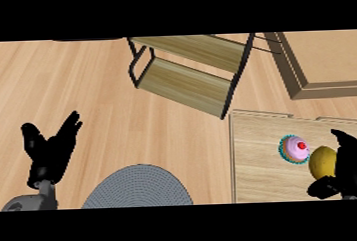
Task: Pick the lemon from the tray and place it in the tiered shelf
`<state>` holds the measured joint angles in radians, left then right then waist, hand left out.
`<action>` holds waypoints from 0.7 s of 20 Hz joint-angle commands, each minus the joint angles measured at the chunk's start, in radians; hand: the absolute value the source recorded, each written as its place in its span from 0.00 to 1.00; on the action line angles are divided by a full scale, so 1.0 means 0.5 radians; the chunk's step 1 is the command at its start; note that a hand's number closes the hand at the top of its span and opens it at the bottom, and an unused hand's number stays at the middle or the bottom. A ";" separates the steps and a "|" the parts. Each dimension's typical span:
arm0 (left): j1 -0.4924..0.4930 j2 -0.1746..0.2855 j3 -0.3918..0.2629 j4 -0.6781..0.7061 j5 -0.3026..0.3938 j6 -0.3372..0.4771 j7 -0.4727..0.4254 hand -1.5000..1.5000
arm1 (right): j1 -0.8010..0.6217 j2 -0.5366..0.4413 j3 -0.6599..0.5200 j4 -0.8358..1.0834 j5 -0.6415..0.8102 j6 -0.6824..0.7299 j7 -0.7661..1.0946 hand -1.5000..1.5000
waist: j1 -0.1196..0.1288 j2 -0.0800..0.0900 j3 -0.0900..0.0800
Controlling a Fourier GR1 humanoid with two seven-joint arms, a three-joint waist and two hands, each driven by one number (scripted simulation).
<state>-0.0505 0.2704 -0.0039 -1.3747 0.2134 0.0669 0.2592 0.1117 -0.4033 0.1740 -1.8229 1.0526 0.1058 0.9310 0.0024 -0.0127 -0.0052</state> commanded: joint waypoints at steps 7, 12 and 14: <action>-0.045 -0.021 0.020 -0.001 -0.004 0.004 0.161 0.50 | -0.016 0.006 0.057 0.123 -0.092 0.101 -0.279 1.00 | -0.007 0.025 0.011; 0.128 -0.087 -0.038 -0.143 -0.039 0.018 0.110 0.50 | 0.037 0.067 0.197 0.069 0.087 -0.093 -0.371 1.00 | 0.003 0.021 0.012; 0.037 -0.077 -0.034 0.044 -0.055 -0.027 0.023 0.50 | -0.170 0.467 0.537 -0.005 0.126 0.050 -0.088 1.00 | 0.046 0.033 0.008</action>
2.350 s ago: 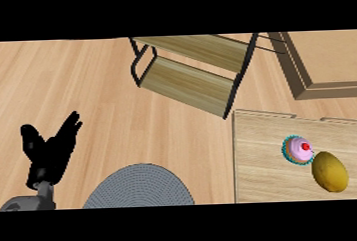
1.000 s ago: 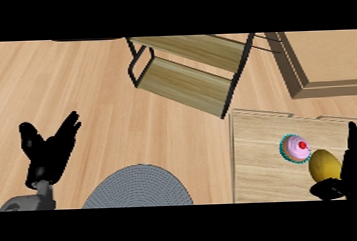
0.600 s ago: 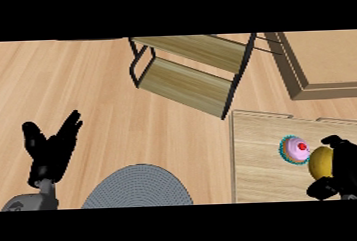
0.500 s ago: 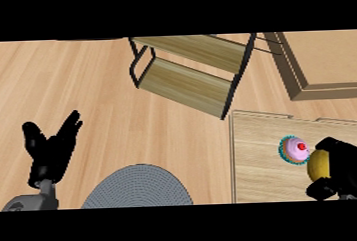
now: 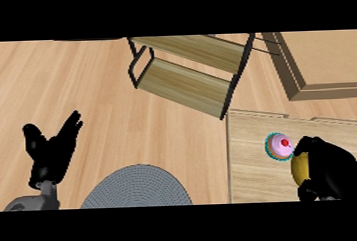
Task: Pick the lemon from the tray and place it in the tiered shelf
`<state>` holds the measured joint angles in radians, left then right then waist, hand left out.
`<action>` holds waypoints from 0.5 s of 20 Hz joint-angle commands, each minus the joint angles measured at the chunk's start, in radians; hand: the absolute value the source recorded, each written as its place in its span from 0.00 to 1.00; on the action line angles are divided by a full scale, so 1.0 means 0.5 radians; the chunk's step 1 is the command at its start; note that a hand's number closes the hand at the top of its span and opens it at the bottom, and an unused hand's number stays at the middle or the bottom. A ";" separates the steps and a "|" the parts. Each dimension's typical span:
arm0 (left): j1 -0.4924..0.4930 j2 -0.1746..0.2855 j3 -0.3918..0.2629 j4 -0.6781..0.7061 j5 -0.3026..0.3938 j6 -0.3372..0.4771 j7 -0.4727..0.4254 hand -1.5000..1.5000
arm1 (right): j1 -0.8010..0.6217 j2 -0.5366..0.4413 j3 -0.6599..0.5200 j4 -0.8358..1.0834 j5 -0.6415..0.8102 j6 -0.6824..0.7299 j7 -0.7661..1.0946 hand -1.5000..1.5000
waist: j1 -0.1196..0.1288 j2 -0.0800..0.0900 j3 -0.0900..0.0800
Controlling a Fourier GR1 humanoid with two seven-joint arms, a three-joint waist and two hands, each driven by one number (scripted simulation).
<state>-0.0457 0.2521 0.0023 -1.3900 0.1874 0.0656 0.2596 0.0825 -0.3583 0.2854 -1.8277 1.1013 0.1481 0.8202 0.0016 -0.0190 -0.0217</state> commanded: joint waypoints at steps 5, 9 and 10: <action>-0.084 -0.073 -0.097 0.035 0.007 -0.058 0.052 0.50 | -0.403 0.698 0.533 0.070 -0.198 -0.074 0.347 1.00 | 0.233 0.093 0.047; -0.109 -0.062 -0.130 0.076 -0.038 -0.068 0.060 0.50 | -0.781 0.708 0.709 0.075 -0.142 -0.317 0.626 1.00 | 0.242 0.069 0.037; -0.140 -0.071 -0.116 0.083 -0.027 -0.056 0.075 0.50 | -0.887 0.710 0.724 0.079 -0.128 -0.390 0.689 1.00 | 0.228 0.064 0.037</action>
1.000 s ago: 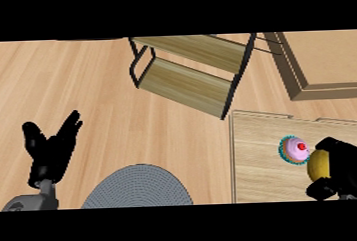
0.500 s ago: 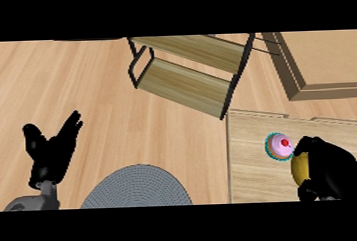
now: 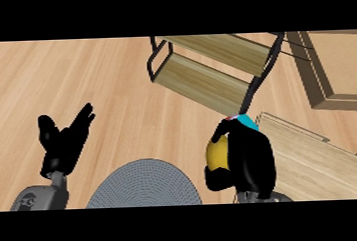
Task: Pick the lemon from the tray and place it in the tiered shelf
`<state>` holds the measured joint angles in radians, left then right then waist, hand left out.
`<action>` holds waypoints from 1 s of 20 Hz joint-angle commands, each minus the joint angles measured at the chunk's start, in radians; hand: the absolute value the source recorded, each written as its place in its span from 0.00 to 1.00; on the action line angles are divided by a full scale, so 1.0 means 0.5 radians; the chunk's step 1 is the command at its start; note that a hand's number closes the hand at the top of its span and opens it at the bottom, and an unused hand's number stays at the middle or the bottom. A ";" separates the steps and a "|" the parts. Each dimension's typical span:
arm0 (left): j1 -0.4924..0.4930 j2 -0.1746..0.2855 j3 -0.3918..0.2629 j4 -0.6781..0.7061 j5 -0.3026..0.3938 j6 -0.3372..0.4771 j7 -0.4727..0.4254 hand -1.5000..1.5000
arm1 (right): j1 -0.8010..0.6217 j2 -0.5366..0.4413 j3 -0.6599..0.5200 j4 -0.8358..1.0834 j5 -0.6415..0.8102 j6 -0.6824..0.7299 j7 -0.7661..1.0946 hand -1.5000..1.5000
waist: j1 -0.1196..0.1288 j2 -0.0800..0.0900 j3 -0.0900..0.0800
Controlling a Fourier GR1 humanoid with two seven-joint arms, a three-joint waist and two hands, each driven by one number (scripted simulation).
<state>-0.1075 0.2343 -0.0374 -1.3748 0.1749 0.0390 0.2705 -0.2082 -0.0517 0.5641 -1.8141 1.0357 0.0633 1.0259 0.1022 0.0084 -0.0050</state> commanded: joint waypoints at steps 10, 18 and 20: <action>0.021 -0.020 -0.004 0.125 -0.002 -0.017 0.026 0.50 | -1.148 0.102 0.103 0.157 0.228 -0.176 0.820 1.00 | -0.025 -0.036 -0.008; 0.048 -0.029 0.009 0.109 -0.007 0.007 0.031 0.50 | -1.721 0.102 -0.266 0.427 0.146 -0.051 0.921 1.00 | -0.048 -0.034 -0.004; -0.001 -0.026 0.028 0.108 0.015 0.008 0.079 0.50 | -1.844 0.102 -0.355 0.504 0.140 -0.013 0.922 1.00 | -0.072 -0.037 -0.004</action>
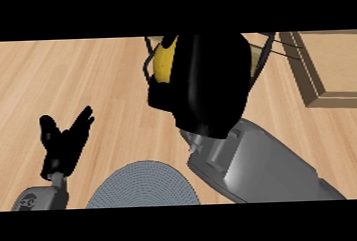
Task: Pick the lemon from the tray and place it in the tiered shelf
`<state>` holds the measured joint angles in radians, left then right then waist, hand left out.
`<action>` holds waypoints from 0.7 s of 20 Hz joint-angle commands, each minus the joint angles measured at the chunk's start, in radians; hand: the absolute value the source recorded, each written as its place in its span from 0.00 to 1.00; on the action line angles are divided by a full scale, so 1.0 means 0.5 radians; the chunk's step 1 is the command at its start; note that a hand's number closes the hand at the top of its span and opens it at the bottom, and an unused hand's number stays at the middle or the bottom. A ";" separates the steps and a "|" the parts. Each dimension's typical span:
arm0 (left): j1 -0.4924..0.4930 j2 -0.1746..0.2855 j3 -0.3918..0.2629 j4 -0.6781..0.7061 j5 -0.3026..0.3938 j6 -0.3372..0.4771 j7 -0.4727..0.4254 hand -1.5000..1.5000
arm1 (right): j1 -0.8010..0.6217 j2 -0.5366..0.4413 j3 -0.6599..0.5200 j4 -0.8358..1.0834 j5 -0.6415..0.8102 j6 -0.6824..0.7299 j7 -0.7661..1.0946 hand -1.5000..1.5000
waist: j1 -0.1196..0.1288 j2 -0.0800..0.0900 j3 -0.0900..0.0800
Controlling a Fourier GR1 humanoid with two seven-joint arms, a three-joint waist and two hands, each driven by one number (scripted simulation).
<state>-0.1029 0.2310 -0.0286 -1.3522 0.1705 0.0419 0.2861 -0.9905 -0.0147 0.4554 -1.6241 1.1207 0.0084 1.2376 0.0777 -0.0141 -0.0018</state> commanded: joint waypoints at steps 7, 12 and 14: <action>-0.002 0.002 0.047 0.067 0.026 0.003 0.043 0.50 | -0.763 0.028 -0.418 0.514 -0.046 0.116 0.499 1.00 | -0.052 0.021 -0.007; 0.013 -0.010 0.043 0.061 0.012 0.009 0.035 0.50 | -1.057 0.028 -0.652 0.851 -0.109 0.113 0.388 1.00 | -0.071 0.034 -0.004; 0.063 -0.049 -0.004 0.090 -0.033 0.007 -0.056 0.50 | -1.124 0.028 -0.734 0.975 -0.169 0.146 0.347 1.00 | -0.076 0.037 -0.005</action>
<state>-0.0870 0.2259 -0.0160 -1.3635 0.1684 0.0471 0.2785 -1.4529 -0.0099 0.1444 -1.2449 1.0742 0.0523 1.2204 0.0479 -0.0042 0.0025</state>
